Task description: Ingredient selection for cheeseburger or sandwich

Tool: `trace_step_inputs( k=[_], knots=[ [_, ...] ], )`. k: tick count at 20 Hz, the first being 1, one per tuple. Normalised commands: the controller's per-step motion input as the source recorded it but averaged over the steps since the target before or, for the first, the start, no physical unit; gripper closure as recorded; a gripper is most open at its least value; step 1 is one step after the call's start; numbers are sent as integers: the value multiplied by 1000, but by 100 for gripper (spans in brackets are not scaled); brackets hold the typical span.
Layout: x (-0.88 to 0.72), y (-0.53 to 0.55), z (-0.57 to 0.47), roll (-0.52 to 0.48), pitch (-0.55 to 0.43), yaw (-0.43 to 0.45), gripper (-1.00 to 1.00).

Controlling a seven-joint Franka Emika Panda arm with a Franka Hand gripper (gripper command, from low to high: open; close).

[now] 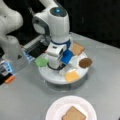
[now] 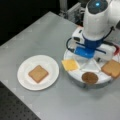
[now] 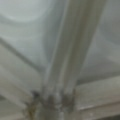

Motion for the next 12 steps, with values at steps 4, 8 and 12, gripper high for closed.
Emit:
trace_step_inputs(
  k=[4, 8, 12],
  knots=[
    [-215, -126, -141, -87, -130, 340, -100],
    [-221, -136, -142, -84, -135, 335, -100],
    [-227, -163, -132, -66, -134, 344, -100]
  ],
)
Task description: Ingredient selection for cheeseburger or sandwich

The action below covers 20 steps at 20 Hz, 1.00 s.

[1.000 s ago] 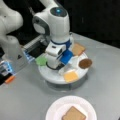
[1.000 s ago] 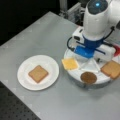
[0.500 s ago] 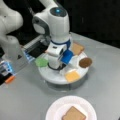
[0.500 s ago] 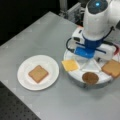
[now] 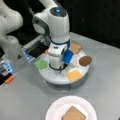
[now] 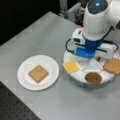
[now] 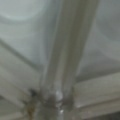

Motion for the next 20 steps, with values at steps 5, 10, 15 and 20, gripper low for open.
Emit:
trace_step_inputs(
  k=[5, 10, 15, 20],
  knots=[
    [-233, -180, -114, -15, -122, 321, -100],
    [-231, -170, -97, 2, -117, 283, -100],
    [-213, -147, -95, 63, -77, 255, -100],
    [-182, -96, -80, 52, -87, 232, -100]
  ],
)
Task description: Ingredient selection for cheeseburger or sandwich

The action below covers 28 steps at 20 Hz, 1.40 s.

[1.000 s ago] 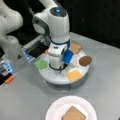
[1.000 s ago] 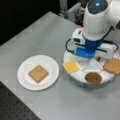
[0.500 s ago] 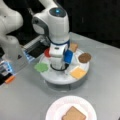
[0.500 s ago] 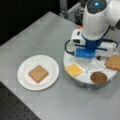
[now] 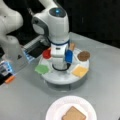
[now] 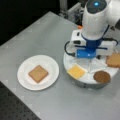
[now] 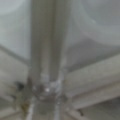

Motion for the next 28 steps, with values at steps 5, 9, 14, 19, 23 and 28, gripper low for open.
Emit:
trace_step_inputs(
  k=[5, 9, 14, 19, 23, 28],
  knots=[
    [-153, -76, -72, 50, -74, 263, -100],
    [-133, -37, -38, 12, -73, 269, -100],
    [-108, -34, -31, 30, -36, 265, -100],
    [-79, -59, -29, 45, -5, 277, -100],
    [-50, -73, -28, 52, 4, 272, -100],
    [-11, -76, -33, 52, -7, 270, -100]
  ],
)
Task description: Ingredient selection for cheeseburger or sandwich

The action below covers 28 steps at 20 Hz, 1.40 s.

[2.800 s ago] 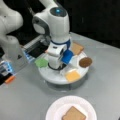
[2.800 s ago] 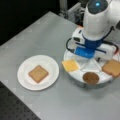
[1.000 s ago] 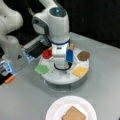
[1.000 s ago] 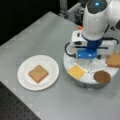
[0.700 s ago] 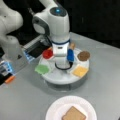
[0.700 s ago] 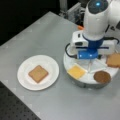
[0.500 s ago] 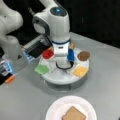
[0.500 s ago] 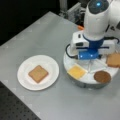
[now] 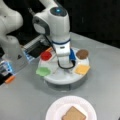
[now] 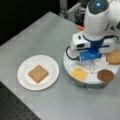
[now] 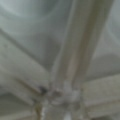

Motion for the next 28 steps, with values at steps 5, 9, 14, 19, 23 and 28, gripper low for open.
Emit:
trace_step_inputs(
  k=[5, 9, 14, 19, 23, 28],
  knots=[
    [34, -68, -16, 47, 31, 314, -100],
    [78, -66, -13, 38, 47, 311, -100],
    [117, -63, -13, 29, 40, 292, -100],
    [129, -66, -1, 20, 38, 271, -100],
    [138, -49, 13, 1, 45, 264, -100],
    [148, -25, 25, -14, 45, 246, -100]
  ],
)
